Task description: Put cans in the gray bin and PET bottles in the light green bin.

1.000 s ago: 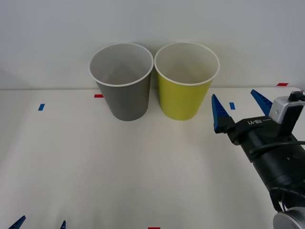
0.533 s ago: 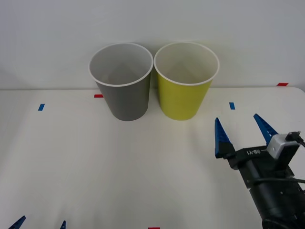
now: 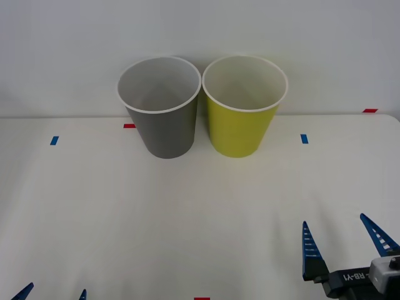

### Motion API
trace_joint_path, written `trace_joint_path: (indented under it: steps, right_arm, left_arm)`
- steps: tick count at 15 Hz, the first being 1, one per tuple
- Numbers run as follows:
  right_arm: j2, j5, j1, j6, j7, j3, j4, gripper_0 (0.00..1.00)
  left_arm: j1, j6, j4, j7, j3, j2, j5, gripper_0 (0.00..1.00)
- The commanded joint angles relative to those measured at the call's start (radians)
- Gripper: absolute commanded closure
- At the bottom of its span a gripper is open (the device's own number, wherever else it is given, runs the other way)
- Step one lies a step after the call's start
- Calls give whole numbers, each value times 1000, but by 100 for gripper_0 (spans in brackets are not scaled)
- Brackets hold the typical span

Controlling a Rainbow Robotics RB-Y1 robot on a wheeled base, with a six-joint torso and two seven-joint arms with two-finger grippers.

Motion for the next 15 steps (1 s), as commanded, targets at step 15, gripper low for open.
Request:
trace_joint_path:
  steps: [15]
  right_arm:
    - [-18,-32,255,-36,-12,29,38,0]
  left_arm:
    - [0,0,0,0,0,0,0,0]
